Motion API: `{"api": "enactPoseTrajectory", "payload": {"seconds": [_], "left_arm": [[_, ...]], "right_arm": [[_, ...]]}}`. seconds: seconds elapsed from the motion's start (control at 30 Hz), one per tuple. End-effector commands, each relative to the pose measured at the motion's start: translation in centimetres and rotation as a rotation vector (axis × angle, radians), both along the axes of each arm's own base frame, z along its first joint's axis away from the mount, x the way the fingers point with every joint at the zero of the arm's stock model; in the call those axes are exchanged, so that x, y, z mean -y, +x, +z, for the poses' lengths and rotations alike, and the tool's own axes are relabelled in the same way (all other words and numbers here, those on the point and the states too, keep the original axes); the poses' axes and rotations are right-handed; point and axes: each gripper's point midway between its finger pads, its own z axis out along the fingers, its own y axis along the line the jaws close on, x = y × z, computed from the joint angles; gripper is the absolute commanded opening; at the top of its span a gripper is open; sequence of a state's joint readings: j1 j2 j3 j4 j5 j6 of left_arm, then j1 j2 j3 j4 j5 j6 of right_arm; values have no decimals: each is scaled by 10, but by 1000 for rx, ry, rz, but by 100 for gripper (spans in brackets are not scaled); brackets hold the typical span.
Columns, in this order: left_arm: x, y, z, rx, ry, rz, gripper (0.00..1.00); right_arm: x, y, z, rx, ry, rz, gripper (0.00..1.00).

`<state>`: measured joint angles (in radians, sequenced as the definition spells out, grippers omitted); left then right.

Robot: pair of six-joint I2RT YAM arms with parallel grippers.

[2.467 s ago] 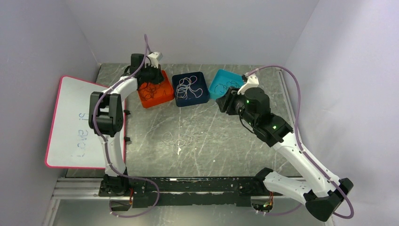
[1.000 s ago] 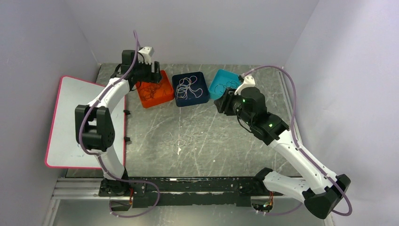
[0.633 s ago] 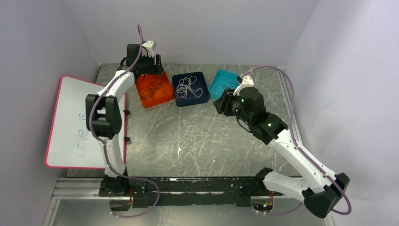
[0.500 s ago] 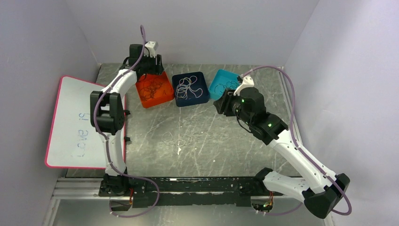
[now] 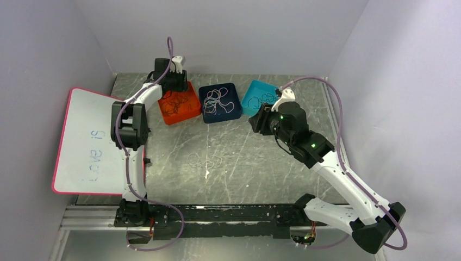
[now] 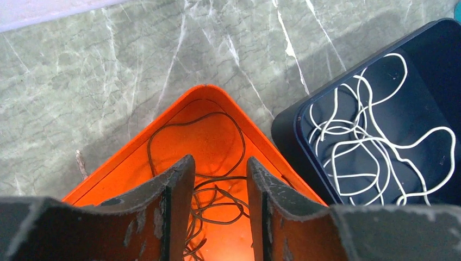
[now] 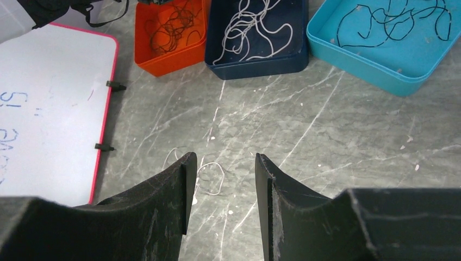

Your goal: Untangle the cables

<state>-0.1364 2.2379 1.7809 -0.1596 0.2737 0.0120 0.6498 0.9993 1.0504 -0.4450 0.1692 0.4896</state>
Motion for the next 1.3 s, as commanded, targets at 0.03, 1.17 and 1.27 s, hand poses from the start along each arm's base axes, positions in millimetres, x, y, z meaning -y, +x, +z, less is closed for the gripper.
{"api": "enactPoseTrajectory", "payload": {"seconds": [0.03, 1.17, 1.27], "left_arm": [[-4, 1, -8, 26, -7, 3, 44], [-12, -22, 111, 208, -16, 38, 75], [-12, -34, 132, 231, -36, 39, 75]], "right_arm": [[5, -3, -2, -1, -15, -7, 47], [-2, -5, -9, -23, 2, 20, 48], [-11, -5, -14, -31, -1, 67, 48]]}}
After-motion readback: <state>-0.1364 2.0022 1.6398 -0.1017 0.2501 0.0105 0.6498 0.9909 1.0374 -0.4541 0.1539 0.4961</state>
